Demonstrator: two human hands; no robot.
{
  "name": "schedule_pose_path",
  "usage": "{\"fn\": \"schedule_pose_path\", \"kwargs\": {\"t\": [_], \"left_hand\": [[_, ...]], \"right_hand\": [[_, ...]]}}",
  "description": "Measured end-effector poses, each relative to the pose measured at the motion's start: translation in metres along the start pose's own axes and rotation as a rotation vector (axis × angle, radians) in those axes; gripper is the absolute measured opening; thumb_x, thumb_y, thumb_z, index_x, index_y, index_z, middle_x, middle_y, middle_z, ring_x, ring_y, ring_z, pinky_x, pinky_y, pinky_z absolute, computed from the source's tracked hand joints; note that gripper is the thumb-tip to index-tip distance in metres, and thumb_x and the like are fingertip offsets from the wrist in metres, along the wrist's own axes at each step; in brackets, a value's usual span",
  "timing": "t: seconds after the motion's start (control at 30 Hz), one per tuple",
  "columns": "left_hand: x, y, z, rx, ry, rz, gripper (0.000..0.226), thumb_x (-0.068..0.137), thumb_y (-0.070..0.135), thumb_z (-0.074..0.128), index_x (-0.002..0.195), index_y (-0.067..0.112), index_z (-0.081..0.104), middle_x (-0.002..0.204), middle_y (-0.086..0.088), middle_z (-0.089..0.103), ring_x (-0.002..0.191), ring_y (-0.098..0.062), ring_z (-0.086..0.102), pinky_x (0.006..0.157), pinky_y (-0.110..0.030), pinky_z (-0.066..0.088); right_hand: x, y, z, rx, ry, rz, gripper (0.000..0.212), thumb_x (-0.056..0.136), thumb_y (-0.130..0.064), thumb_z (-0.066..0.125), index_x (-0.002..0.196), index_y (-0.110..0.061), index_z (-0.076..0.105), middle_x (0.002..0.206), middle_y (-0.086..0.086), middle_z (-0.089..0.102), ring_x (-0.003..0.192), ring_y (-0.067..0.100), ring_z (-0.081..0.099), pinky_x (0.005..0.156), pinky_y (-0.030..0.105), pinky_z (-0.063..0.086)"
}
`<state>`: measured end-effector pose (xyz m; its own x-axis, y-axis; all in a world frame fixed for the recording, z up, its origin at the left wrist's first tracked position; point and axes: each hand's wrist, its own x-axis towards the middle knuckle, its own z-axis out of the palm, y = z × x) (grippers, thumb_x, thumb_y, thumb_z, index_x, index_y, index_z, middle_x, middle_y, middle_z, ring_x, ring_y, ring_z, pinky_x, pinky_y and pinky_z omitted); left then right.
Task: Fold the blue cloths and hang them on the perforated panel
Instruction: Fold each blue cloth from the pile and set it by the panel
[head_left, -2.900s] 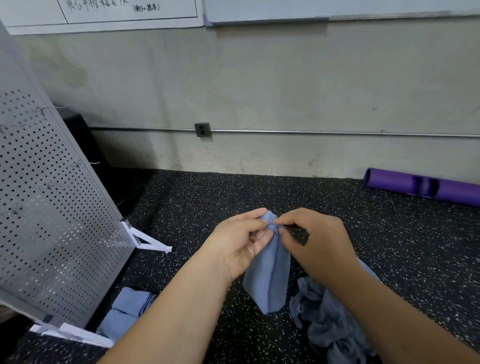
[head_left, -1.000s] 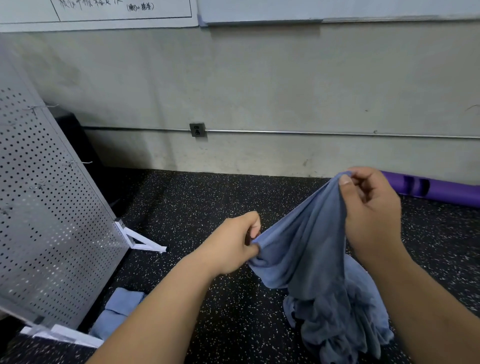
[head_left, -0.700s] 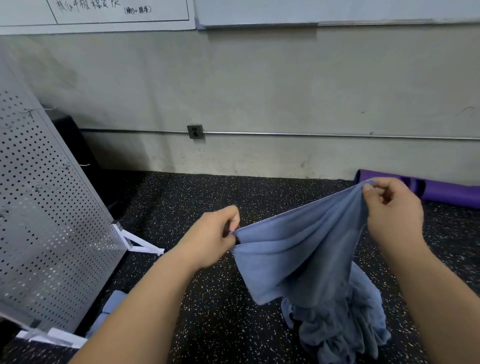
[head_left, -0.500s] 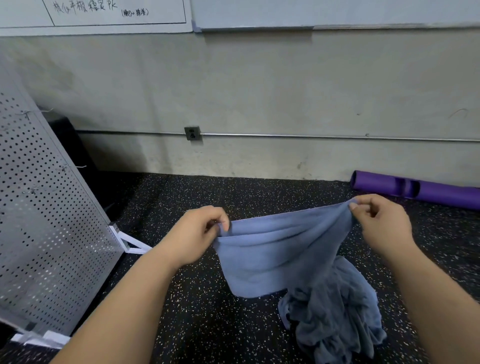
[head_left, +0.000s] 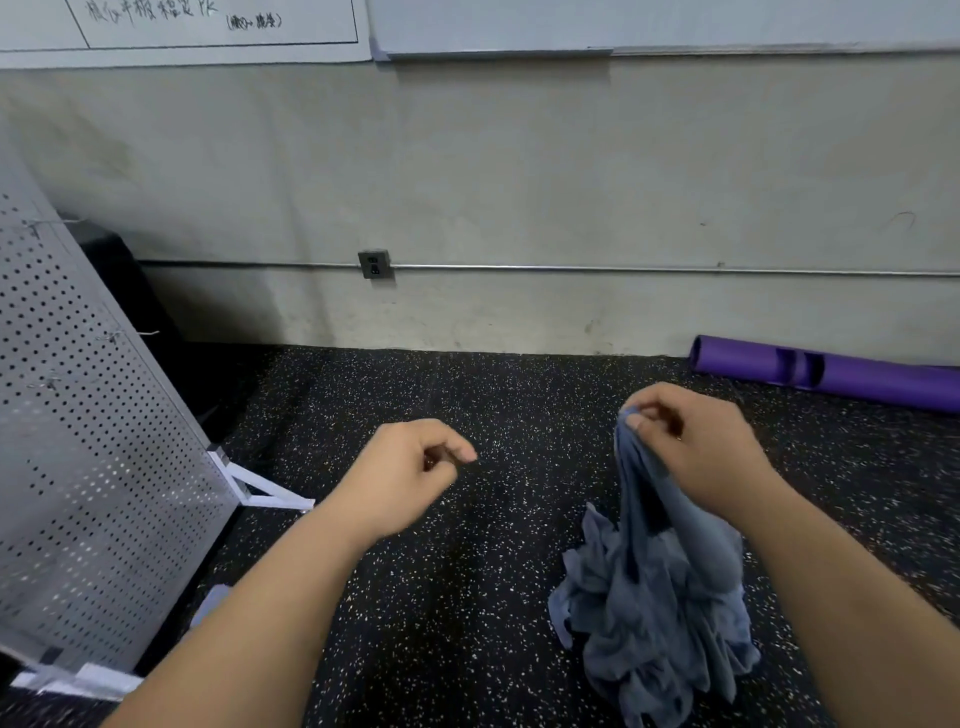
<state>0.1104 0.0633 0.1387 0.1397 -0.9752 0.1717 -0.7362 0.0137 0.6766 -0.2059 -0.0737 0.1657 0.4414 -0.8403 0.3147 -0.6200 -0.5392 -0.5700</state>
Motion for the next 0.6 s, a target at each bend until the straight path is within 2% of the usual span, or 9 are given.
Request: {"fn": "schedule_pose_path", "kwargs": {"t": [0.13, 0.23, 0.3, 0.37, 0.4, 0.5, 0.6], "left_hand": [[0.004, 0.023, 0.028, -0.034, -0.13, 0.096, 0.032, 0.097, 0.018, 0.072, 0.114, 0.045, 0.075, 0.105, 0.019, 0.073, 0.089, -0.008, 0.071, 0.083, -0.033, 0.061], [0.003, 0.041, 0.044, 0.009, -0.163, 0.178, 0.033, 0.099, 0.028, 0.074, 0.129, 0.041, 0.069, 0.122, 0.026, 0.066, 0.105, 0.009, 0.062, 0.091, -0.024, 0.053], [0.002, 0.048, 0.053, 0.007, -0.165, 0.173, 0.045, 0.101, 0.029, 0.073, 0.142, 0.04, 0.06, 0.129, 0.028, 0.059, 0.098, 0.022, 0.056, 0.087, -0.015, 0.048], [0.003, 0.05, 0.059, -0.024, -0.138, 0.181, 0.054, 0.101, 0.026, 0.07, 0.15, 0.039, 0.052, 0.137, 0.024, 0.059, 0.108, 0.016, 0.057, 0.093, -0.02, 0.05], [0.005, 0.049, 0.061, -0.039, -0.123, 0.192, 0.057, 0.1, 0.024, 0.07, 0.152, 0.038, 0.049, 0.14, 0.023, 0.06, 0.115, 0.009, 0.059, 0.097, -0.023, 0.05], [0.008, 0.045, 0.063, -0.046, -0.122, 0.193, 0.049, 0.099, 0.025, 0.07, 0.143, 0.039, 0.054, 0.129, 0.021, 0.069, 0.117, -0.001, 0.064, 0.097, -0.025, 0.05], [0.01, 0.038, 0.061, 0.015, -0.079, 0.153, 0.015, 0.098, 0.033, 0.071, 0.11, 0.039, 0.062, 0.094, 0.014, 0.071, 0.089, -0.007, 0.065, 0.083, -0.035, 0.054]], "right_hand": [[-0.001, -0.022, 0.0, 0.08, 0.029, -0.075, 0.015, 0.1, -0.021, 0.07, 0.099, -0.036, 0.07, 0.085, -0.015, 0.071, 0.087, 0.001, 0.064, 0.074, 0.005, 0.043], [-0.001, -0.03, -0.001, 0.185, 0.063, -0.053, 0.015, 0.1, -0.019, 0.071, 0.101, -0.035, 0.072, 0.086, -0.012, 0.072, 0.083, 0.004, 0.065, 0.075, 0.009, 0.048], [-0.001, -0.032, -0.003, 0.292, 0.049, -0.035, 0.015, 0.101, -0.017, 0.071, 0.102, -0.032, 0.073, 0.088, -0.006, 0.073, 0.081, 0.011, 0.067, 0.077, 0.021, 0.055], [-0.001, -0.033, -0.005, 0.422, 0.021, -0.031, 0.015, 0.102, -0.013, 0.07, 0.103, -0.027, 0.075, 0.089, 0.002, 0.074, 0.079, 0.022, 0.067, 0.077, 0.031, 0.057], [-0.001, -0.035, -0.007, 0.499, 0.011, -0.028, 0.015, 0.103, -0.011, 0.069, 0.104, -0.024, 0.075, 0.09, 0.003, 0.076, 0.078, 0.018, 0.066, 0.075, 0.029, 0.056], [0.0, -0.039, -0.01, 0.687, 0.009, -0.011, 0.012, 0.103, -0.004, 0.065, 0.106, -0.011, 0.074, 0.09, -0.006, 0.078, 0.082, 0.004, 0.067, 0.076, 0.014, 0.053], [0.002, -0.04, -0.01, 0.75, 0.071, 0.004, 0.013, 0.103, -0.003, 0.064, 0.105, -0.013, 0.074, 0.091, -0.011, 0.076, 0.084, 0.001, 0.067, 0.078, 0.012, 0.052]]}}
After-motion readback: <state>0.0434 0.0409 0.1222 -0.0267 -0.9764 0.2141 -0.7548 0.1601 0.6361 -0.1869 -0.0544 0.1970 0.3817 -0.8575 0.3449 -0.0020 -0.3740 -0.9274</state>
